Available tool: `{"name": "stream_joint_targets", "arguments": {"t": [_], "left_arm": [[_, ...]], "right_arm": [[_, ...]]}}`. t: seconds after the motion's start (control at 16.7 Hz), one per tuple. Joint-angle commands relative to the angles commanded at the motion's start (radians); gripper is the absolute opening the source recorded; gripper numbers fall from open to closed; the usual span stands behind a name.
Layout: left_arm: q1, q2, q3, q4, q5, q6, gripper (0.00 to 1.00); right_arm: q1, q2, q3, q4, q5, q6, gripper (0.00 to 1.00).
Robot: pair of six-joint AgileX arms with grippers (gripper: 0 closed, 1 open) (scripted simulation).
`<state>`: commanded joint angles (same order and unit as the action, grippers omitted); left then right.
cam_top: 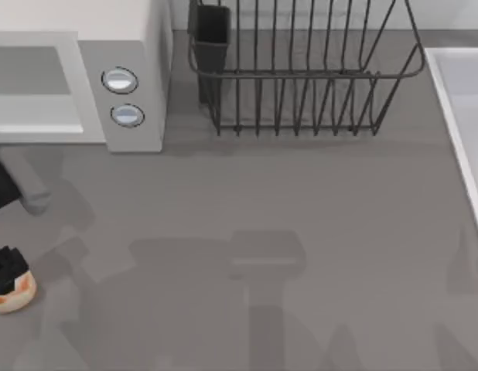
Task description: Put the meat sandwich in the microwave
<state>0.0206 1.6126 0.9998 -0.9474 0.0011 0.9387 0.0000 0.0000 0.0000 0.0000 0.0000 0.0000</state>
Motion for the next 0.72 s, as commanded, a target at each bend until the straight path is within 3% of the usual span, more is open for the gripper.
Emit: {"name": "stream_joint_targets", "arguments": {"t": [0.42,0.72], "left_arm": [[-0.001,0.017,-0.009,0.011,-0.001,0.005,1.00],[0.001,0.116,-0.102,0.221,0.000,0.009,1.00]], "right_arm": [[0.000,0.000,0.000,0.000,0.000,0.000,1.00],[0.000,0.000,0.000,0.000,0.000,0.000,1.00]]}}
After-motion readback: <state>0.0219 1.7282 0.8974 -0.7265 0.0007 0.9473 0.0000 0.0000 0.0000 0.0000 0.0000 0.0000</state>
